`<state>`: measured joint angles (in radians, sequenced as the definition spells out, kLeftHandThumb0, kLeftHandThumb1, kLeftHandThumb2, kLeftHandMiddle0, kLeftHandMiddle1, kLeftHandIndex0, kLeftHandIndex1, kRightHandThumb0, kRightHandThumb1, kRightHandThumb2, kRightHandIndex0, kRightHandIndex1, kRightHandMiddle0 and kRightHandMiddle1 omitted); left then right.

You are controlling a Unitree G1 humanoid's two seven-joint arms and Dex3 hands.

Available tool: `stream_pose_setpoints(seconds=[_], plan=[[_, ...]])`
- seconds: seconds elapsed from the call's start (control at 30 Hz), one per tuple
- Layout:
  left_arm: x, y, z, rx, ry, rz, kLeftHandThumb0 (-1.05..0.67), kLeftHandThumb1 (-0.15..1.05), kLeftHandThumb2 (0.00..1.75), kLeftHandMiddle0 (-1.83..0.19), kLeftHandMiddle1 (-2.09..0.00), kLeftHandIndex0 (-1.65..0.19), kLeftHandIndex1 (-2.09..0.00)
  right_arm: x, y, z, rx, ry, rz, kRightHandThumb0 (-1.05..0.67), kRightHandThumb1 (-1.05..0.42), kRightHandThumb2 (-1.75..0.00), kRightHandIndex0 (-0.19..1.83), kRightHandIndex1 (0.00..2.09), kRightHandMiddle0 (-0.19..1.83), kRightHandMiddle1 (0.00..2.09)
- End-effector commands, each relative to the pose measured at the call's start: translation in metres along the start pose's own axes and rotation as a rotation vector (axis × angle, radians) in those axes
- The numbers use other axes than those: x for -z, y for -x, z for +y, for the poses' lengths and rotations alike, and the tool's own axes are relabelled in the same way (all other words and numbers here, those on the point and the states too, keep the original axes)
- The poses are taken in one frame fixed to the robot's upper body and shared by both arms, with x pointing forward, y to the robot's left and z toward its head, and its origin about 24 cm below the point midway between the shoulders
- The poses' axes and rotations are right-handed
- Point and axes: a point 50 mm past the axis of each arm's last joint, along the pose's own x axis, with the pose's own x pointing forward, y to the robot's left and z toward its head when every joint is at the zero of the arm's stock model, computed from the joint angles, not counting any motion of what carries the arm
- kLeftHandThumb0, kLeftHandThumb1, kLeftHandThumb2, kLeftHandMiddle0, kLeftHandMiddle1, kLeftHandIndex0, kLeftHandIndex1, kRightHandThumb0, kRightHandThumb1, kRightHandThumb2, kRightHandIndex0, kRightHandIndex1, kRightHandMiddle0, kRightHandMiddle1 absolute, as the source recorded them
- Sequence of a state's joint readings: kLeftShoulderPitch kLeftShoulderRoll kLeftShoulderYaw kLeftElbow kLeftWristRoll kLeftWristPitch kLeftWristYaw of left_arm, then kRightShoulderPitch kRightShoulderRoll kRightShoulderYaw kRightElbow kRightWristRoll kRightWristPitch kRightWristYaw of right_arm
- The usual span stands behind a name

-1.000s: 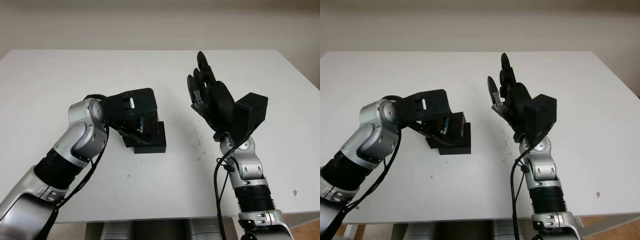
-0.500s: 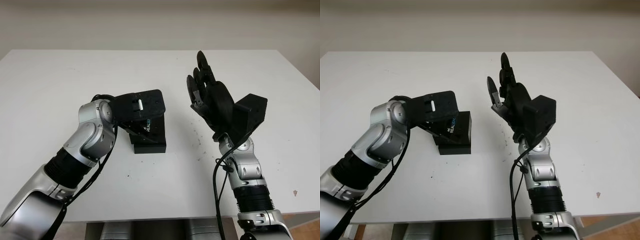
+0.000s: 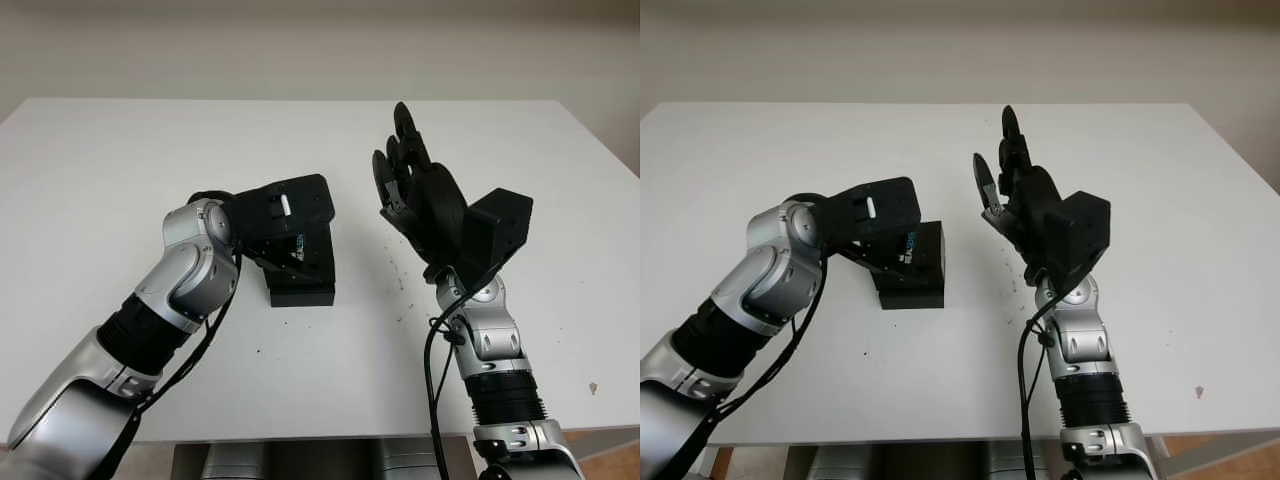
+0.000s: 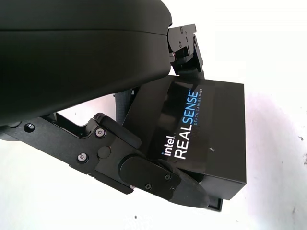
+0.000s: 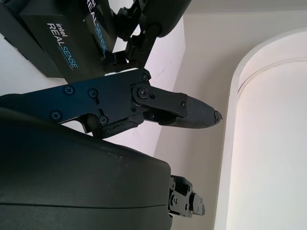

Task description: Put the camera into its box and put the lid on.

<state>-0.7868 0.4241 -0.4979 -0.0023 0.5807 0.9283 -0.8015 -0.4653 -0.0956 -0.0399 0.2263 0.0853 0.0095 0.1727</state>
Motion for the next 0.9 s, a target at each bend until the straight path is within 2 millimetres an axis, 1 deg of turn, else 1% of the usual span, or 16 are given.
stream_pose_setpoints(seconds=[0.0, 0.03, 0.07, 0.13, 0.2, 0.23, 0.3, 0.4, 0.47, 0.6, 0.77, 0.83, 0.87], plan=[[-0.006, 0.004, -0.002, 0.026, 0.008, -0.029, -0.36, 1.05, 0.23, -0.07, -1.95, 0.01, -1.72, -0.004, -0.002, 0.001, -0.005, 0.0, -0.017, -0.63, -1.05, -0.58, -0.19, 0.02, -0.19, 0.05], [-0.006, 0.005, -0.002, 0.033, 0.016, -0.033, -0.36, 1.05, 0.24, -0.15, -2.03, -0.01, -1.75, -0.003, -0.002, 0.001, -0.007, -0.008, -0.018, -0.62, -1.05, -0.58, -0.19, 0.01, -0.19, 0.04], [-0.005, 0.006, -0.003, 0.038, 0.021, -0.037, -0.36, 1.05, 0.24, -0.18, -2.06, -0.03, -1.77, -0.003, -0.003, 0.001, -0.008, -0.008, -0.019, -0.62, -1.05, -0.58, -0.19, 0.01, -0.19, 0.03], [-0.005, 0.007, -0.003, 0.042, 0.017, -0.04, -0.36, 1.05, 0.23, -0.19, -2.07, -0.06, -1.79, -0.002, -0.003, 0.001, -0.009, -0.003, -0.02, -0.63, -1.05, -0.58, -0.19, 0.01, -0.18, 0.03], [-0.006, 0.009, -0.004, 0.041, -0.007, -0.039, -0.38, 1.05, 0.23, -0.14, -2.01, -0.08, -1.77, -0.002, -0.004, 0.001, -0.009, 0.002, -0.021, -0.63, -1.05, -0.57, -0.19, 0.01, -0.18, 0.04], [-0.006, 0.01, -0.004, 0.044, -0.012, -0.042, -0.38, 1.05, 0.22, -0.12, -1.95, -0.12, -1.75, -0.003, -0.004, 0.001, -0.01, 0.003, -0.023, -0.63, -1.05, -0.57, -0.19, 0.02, -0.18, 0.04], [-0.007, 0.012, -0.005, 0.049, -0.017, -0.048, -0.38, 1.05, 0.22, -0.11, -1.92, -0.15, -1.74, -0.003, -0.005, 0.002, -0.01, 0.004, -0.023, -0.63, -1.05, -0.57, -0.19, 0.02, -0.18, 0.04], [-0.007, 0.014, -0.005, 0.045, -0.044, -0.054, -0.38, 1.05, 0.22, -0.08, -1.89, -0.13, -1.71, -0.002, -0.005, 0.002, -0.011, 0.002, -0.026, -0.63, -1.05, -0.58, -0.19, 0.02, -0.18, 0.04], [-0.006, 0.014, -0.005, 0.045, -0.061, -0.059, -0.39, 1.05, 0.22, -0.05, -1.81, -0.08, -1.66, -0.002, -0.004, 0.003, -0.013, 0.003, -0.028, -0.62, -1.05, -0.58, -0.19, 0.03, -0.18, 0.04], [-0.003, 0.012, -0.006, 0.042, -0.084, -0.068, -0.39, 1.05, 0.23, -0.08, -1.72, -0.09, -1.6, -0.002, -0.003, 0.003, -0.009, 0.001, -0.024, -0.62, -1.05, -0.57, -0.19, 0.02, -0.19, 0.05], [0.0, 0.008, -0.009, 0.041, -0.105, -0.063, -0.37, 1.05, 0.24, -0.16, -1.6, -0.03, -1.43, -0.002, -0.003, 0.003, -0.008, -0.002, -0.026, -0.63, -1.05, -0.57, -0.19, 0.02, -0.18, 0.05], [0.0, 0.007, -0.011, 0.04, -0.114, -0.068, -0.38, 1.05, 0.24, -0.17, -1.59, -0.03, -1.44, -0.003, -0.003, 0.002, -0.006, 0.007, -0.024, -0.63, -1.05, -0.57, -0.19, 0.02, -0.18, 0.05], [-0.001, 0.006, -0.012, 0.042, -0.128, -0.068, -0.39, 1.05, 0.24, -0.17, -1.61, -0.05, -1.47, -0.003, -0.003, 0.002, -0.005, 0.01, -0.025, -0.63, -1.05, -0.57, -0.19, 0.02, -0.18, 0.05]])
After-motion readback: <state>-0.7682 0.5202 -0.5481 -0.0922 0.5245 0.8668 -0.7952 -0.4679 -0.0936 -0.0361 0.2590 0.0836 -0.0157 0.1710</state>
